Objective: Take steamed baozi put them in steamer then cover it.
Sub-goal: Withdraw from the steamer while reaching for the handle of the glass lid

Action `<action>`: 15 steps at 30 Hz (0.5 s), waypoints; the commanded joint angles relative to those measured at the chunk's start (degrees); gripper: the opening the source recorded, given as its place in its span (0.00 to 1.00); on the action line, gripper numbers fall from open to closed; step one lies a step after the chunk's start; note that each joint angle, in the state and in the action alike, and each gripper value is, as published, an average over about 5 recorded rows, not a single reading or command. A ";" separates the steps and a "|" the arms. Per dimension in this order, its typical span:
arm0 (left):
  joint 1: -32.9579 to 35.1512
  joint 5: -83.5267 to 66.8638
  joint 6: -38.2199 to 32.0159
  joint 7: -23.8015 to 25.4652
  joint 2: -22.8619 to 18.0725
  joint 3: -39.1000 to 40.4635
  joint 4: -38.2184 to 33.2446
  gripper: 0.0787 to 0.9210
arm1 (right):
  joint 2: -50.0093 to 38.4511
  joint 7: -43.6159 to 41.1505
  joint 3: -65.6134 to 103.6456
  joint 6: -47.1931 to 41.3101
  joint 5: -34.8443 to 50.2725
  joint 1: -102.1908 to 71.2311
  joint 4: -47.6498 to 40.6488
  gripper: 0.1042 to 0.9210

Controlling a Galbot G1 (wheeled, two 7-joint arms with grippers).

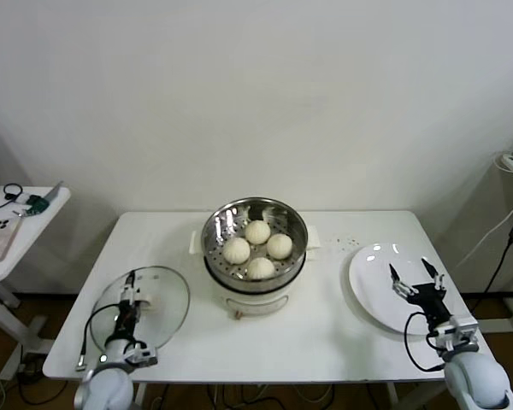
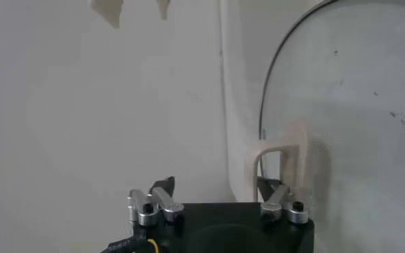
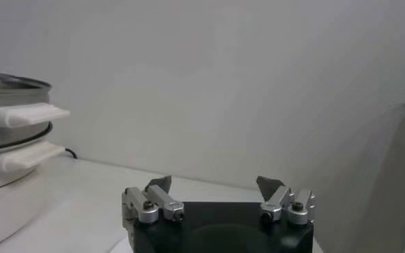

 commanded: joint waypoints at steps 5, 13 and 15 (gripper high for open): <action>0.43 -0.36 -0.62 -0.52 -0.50 0.02 0.62 0.59 | 0.52 -0.14 -0.37 0.26 -1.14 1.11 -0.80 0.88; 1.52 -0.33 1.12 -0.63 -0.36 0.39 -2.38 0.31 | 0.65 -0.07 -0.53 0.64 -1.49 1.86 -1.52 0.88; 2.03 -0.31 2.06 -0.67 -0.21 0.52 -3.61 0.24 | 0.63 -0.08 -0.54 0.73 -1.57 1.99 -1.63 0.88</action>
